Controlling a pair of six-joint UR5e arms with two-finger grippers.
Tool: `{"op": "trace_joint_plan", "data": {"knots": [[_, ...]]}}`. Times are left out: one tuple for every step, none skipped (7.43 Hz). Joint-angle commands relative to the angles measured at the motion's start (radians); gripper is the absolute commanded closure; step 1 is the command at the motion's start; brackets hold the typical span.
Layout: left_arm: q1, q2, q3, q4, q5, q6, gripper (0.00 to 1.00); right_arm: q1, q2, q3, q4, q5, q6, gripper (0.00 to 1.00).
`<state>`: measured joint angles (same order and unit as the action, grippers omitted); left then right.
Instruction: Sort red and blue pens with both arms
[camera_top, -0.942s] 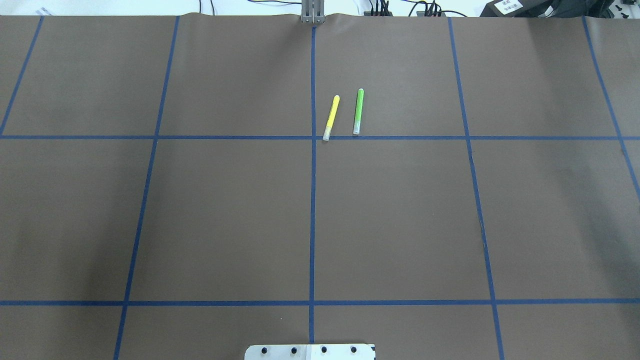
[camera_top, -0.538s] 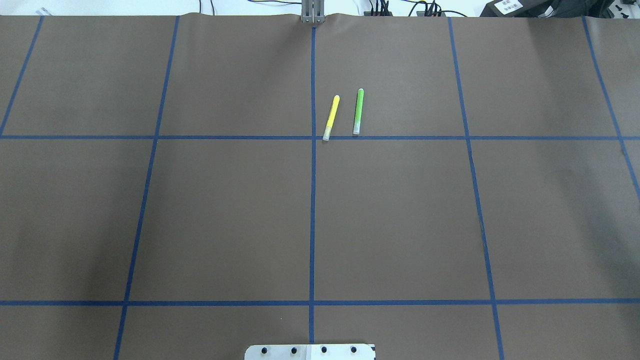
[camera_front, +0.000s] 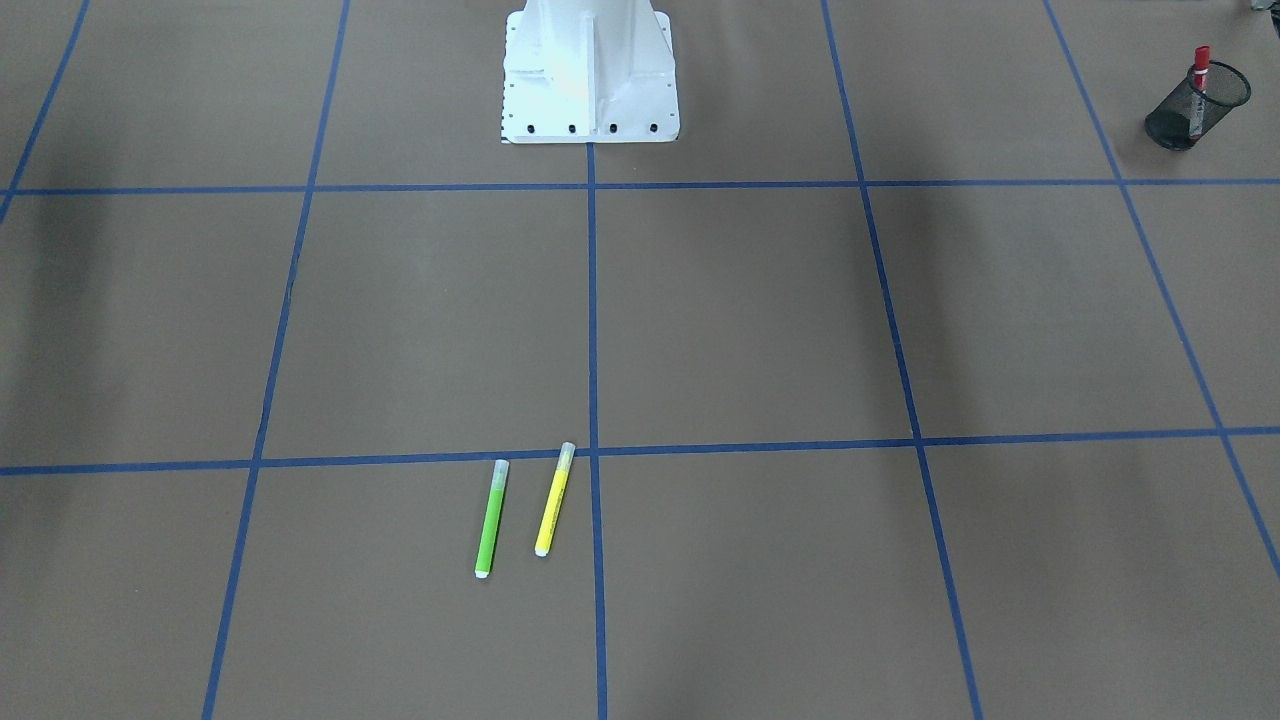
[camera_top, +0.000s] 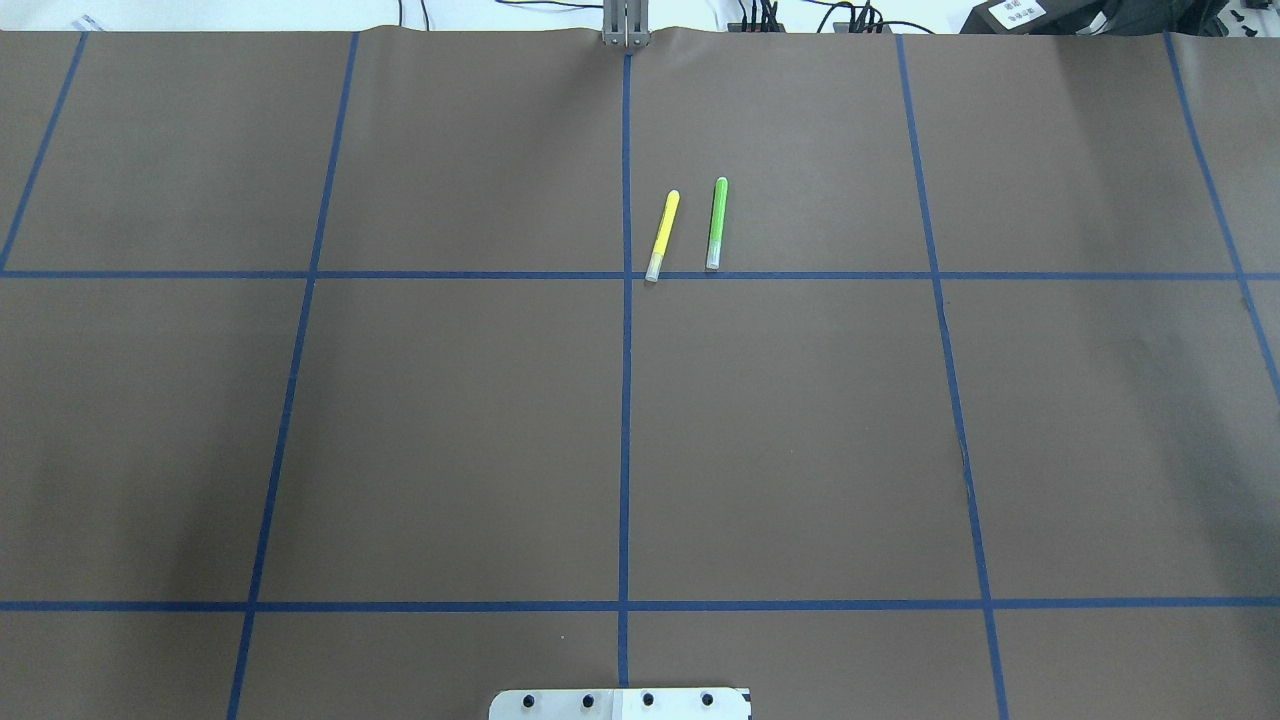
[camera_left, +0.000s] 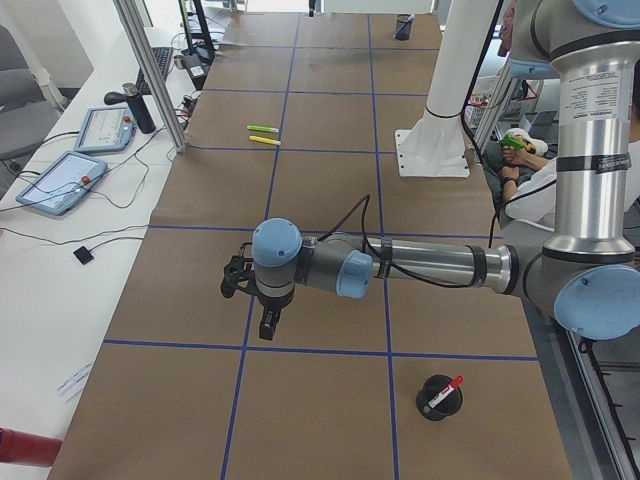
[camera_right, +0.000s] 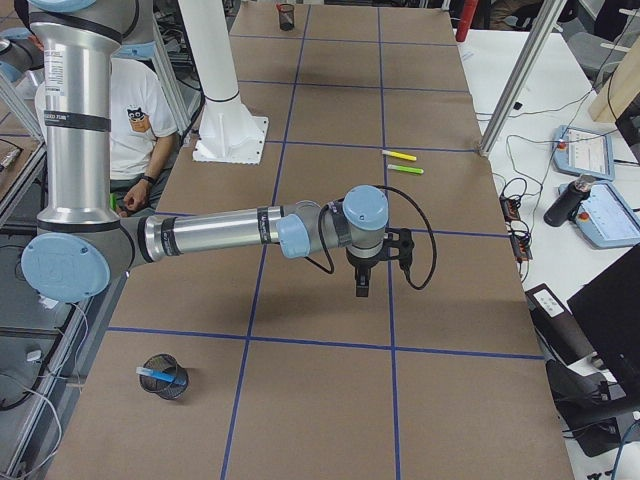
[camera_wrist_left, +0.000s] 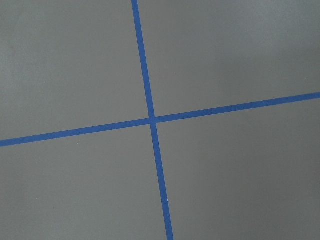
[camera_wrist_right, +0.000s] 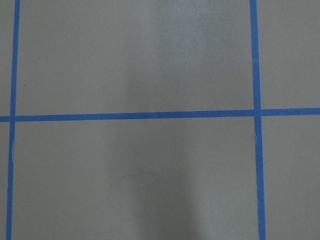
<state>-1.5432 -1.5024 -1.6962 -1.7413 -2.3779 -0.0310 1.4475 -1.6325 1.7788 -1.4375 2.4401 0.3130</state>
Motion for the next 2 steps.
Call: {"op": "trace_joint_plan", "data": {"knots": [[0.000,-0.001,0.000,0.000,0.002,-0.001,0.00,-0.004,-0.004,-0.001,0.002,0.002,0.000,0.00],[-0.002,-0.001,-0.003,0.000,0.002,0.000,0.00,-0.006,-0.004,-0.001,0.002,0.002,0.000,0.00]]}}
